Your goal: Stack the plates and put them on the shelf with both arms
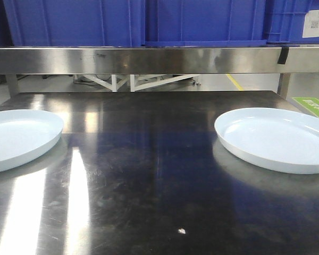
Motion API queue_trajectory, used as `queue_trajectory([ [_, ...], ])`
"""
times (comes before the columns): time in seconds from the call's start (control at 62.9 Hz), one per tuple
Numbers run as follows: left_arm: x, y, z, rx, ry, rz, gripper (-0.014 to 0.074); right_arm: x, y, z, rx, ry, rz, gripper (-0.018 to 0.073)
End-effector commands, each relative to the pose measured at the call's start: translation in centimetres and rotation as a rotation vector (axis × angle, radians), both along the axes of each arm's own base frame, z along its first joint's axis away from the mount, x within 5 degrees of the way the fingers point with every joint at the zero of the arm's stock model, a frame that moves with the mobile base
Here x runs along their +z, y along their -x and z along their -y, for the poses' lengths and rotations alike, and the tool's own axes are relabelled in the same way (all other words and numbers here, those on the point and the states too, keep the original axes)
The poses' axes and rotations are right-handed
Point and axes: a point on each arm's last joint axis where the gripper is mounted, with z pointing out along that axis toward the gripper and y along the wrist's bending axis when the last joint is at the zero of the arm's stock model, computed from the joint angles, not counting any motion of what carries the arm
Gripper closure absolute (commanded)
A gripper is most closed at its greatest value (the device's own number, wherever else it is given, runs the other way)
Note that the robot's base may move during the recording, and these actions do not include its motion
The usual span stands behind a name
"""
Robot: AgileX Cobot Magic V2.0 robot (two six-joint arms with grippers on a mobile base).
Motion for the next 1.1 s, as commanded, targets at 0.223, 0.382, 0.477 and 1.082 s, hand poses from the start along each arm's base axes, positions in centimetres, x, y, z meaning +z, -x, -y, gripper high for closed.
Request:
queue_trajectory([
  [0.223,0.2,0.1,0.0,0.003,0.014,0.083,0.0505,1.5,0.3,0.1,-0.018,0.010,0.127,0.0503],
  [0.382,0.2,0.1,0.0,0.003,0.014,0.083,0.0505,1.5,0.3,0.1,-0.018,0.010,0.127,0.0503],
  [0.477,0.2,0.1,0.0,0.003,0.014,0.083,0.0505,1.5,0.3,0.1,-0.018,0.010,0.127,0.0503],
  [1.082,6.3,0.5,-0.2,0.013,-0.060,-0.001,0.0505,1.5,0.3,0.1,-0.018,0.010,0.127,0.0503],
])
